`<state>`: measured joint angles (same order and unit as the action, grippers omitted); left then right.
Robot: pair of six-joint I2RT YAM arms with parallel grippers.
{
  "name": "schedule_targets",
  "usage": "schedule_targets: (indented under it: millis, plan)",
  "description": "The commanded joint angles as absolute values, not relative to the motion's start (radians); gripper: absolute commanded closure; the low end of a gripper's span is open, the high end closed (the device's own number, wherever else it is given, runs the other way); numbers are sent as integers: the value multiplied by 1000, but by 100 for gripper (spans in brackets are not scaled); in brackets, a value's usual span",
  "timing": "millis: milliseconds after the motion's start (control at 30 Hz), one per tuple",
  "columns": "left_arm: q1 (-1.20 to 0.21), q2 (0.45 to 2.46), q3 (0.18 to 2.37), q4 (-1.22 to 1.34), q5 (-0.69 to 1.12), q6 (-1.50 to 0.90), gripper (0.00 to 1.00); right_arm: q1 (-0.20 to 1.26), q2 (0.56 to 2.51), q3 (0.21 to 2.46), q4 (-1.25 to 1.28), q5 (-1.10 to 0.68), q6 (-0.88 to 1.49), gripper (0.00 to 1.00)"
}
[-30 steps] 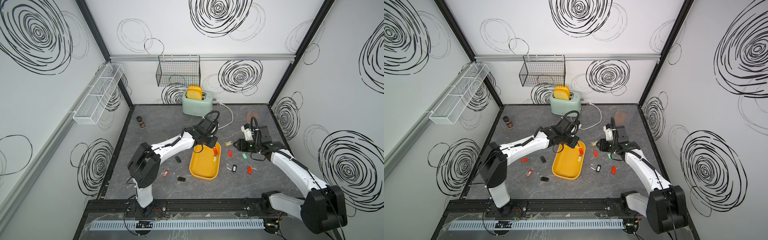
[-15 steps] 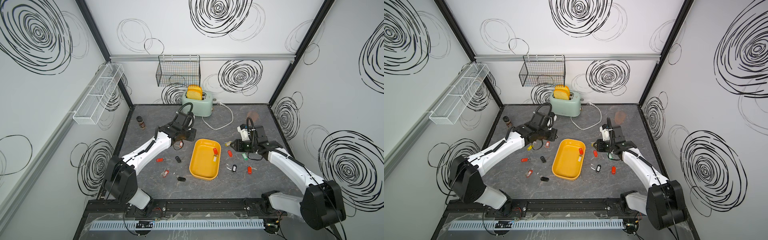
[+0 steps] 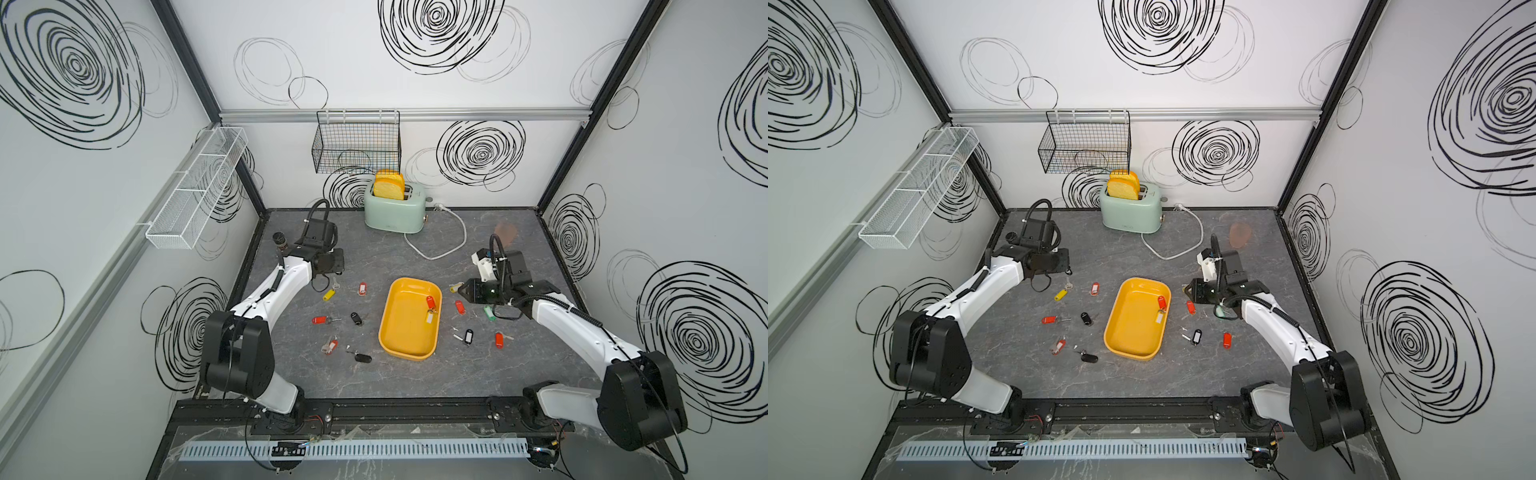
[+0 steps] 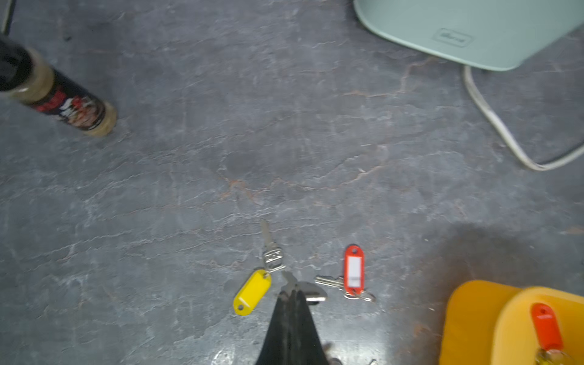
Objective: Take the keys out of the storage box
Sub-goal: Place the key at the center of the board.
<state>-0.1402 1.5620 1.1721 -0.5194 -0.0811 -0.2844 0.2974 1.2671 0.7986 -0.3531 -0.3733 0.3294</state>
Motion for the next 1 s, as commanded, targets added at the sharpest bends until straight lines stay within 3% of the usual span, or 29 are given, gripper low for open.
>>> schedule_targets:
  millis: [0, 633, 833, 967]
  plan:
    - [-68, 1594, 1135, -499, -139, -335, 100, 300, 1282, 824, -334, -379, 330, 69]
    - [46, 1658, 1031, -460, -163, -390, 98, 300, 1302, 830, -334, -383, 328, 69]
    - [46, 1664, 1005, -450, -148, -390, 87, 301, 1305, 830, -330, -380, 330, 69]
    - [46, 1650, 999, -445, -146, -391, 70, 303, 1307, 834, -334, -381, 330, 69]
